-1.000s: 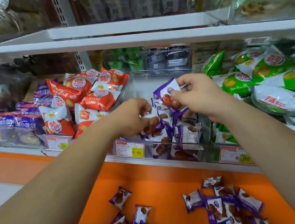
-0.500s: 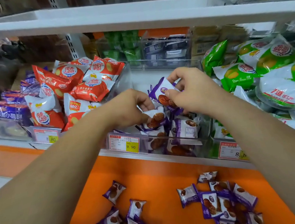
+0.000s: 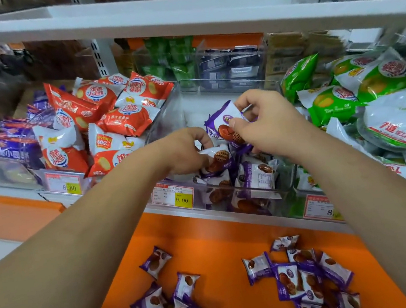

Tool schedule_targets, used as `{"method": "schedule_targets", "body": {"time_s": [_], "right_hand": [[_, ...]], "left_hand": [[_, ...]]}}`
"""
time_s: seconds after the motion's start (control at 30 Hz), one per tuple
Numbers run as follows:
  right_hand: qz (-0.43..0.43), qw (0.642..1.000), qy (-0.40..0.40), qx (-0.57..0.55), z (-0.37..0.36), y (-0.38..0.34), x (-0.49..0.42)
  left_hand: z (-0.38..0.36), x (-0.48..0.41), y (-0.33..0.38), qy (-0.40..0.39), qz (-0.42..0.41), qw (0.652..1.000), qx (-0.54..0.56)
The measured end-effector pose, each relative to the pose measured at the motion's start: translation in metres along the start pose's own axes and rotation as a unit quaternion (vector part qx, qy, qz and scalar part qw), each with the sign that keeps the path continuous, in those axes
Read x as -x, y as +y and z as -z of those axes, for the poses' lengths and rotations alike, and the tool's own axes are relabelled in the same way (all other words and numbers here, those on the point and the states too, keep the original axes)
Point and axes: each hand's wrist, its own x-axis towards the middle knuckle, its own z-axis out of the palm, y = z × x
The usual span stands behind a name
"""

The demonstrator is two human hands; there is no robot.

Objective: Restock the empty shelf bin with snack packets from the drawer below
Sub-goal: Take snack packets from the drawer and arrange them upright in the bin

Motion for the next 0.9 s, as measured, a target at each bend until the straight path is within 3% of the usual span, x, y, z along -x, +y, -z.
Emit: {"method": "schedule_targets", "body": {"time_s": [0.23,0.47,0.57,0.67,0.8,0.9], "right_hand": [[0.004,1.000,0.025,-0.016,0.006,-0.002,-0.003],[0.014,0.999,0.045,-0.002,0.012,-0.002,-0.001],[0.019,0.997,0.068,0.003,0.015,-0.004,-0.004],[0.011,0.999,0.044,-0.005,0.011,-0.007,-0.002],[0.012,1.000,-0.013,-0.002,0.003,-0.008,0.003],[0.019,0.999,0.005,0.034,0.002,-0.003,0.003]], "left_hand": [[-0.003,0.001,0.004,-0.019,-0.077,0.994,-0.081],[0.016,0.010,0.009,0.006,-0.083,0.995,-0.057],[0.031,0.021,0.011,-0.018,-0.079,0.996,-0.032],[0.033,0.029,0.014,-0.059,-0.076,0.995,-0.024],[0.026,0.028,0.019,-0.028,-0.104,0.994,0.002],[0.019,0.025,0.019,-0.001,-0.127,0.991,-0.037]]}}
